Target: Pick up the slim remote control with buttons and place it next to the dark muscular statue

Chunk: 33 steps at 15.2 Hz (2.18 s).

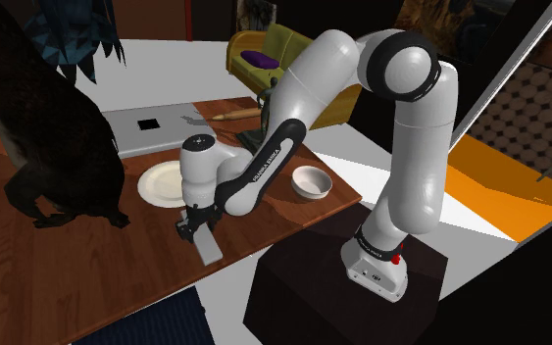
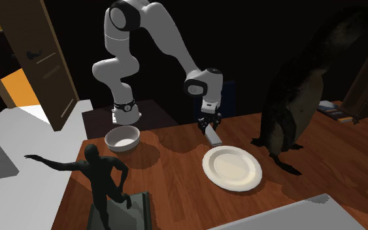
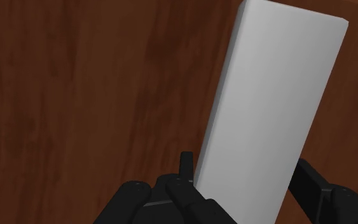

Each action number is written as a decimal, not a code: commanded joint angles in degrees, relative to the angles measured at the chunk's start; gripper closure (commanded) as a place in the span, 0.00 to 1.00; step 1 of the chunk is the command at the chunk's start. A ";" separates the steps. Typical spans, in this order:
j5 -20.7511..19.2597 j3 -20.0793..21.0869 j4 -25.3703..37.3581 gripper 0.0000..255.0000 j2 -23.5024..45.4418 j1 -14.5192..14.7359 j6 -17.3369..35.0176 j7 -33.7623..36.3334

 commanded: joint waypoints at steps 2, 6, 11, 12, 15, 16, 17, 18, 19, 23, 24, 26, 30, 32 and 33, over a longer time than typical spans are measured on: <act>-0.02 -0.01 -0.02 1.00 0.03 0.00 0.01 -0.01; -0.01 0.00 0.00 1.00 0.03 0.01 -0.01 -0.01; 2.67 1.90 -0.33 1.00 -3.55 -1.42 -3.03 -1.85; 3.22 2.24 -0.35 1.00 -4.26 -1.67 -3.65 -2.22; 4.87 3.19 -0.34 1.00 -6.35 -2.37 -5.55 -3.34; 5.41 3.48 -0.31 1.00 -7.04 -2.59 -6.20 -3.71; 5.96 3.75 -0.27 1.00 -7.72 -2.79 -6.85 -4.07; 6.50 4.01 -0.21 1.00 -8.39 -2.98 -7.51 -4.44; 7.03 4.25 -0.14 1.00 -9.06 -3.16 -8.17 -4.80; 9.08 5.06 0.29 1.00 -11.67 -3.76 -10.89 -6.18; 9.57 5.23 0.43 1.00 -12.31 -3.89 -11.58 -6.52; 10.52 5.52 0.75 1.00 -13.54 -4.11 -12.98 -7.15; 12.26 5.93 1.56 1.00 -15.91 -4.46 -15.84 -8.33; 13.05 6.07 2.04 1.00 -17.02 -4.59 -17.29 -8.87; 13.42 6.13 2.30 1.00 -17.56 -4.65 -18.02 -9.12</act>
